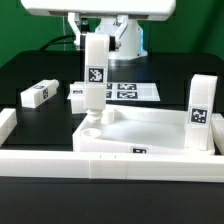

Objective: Assemble desk

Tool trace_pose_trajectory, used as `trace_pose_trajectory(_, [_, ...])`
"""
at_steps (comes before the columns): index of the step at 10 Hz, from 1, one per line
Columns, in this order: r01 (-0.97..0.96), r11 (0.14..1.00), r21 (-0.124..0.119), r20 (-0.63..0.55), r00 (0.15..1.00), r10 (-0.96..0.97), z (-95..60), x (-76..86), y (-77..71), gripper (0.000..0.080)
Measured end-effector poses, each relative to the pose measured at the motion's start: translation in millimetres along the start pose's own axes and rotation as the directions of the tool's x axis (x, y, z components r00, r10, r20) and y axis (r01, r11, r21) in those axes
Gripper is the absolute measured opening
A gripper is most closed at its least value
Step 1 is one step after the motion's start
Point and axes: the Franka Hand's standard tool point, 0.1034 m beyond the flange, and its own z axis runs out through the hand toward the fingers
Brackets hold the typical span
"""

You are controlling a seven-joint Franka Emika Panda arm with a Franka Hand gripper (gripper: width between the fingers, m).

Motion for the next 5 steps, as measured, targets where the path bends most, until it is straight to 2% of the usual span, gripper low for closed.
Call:
trace_pose_trajectory(4, [0.004,1.000,-0.001,0.002,1.000,-0.004,1.0,-1.3,0.6,0.0290])
trace_pose_trajectory(5, [0.016,1.000,-0.006,0.009,1.000,-0.015,5.0,-6.1,7.8,0.0290])
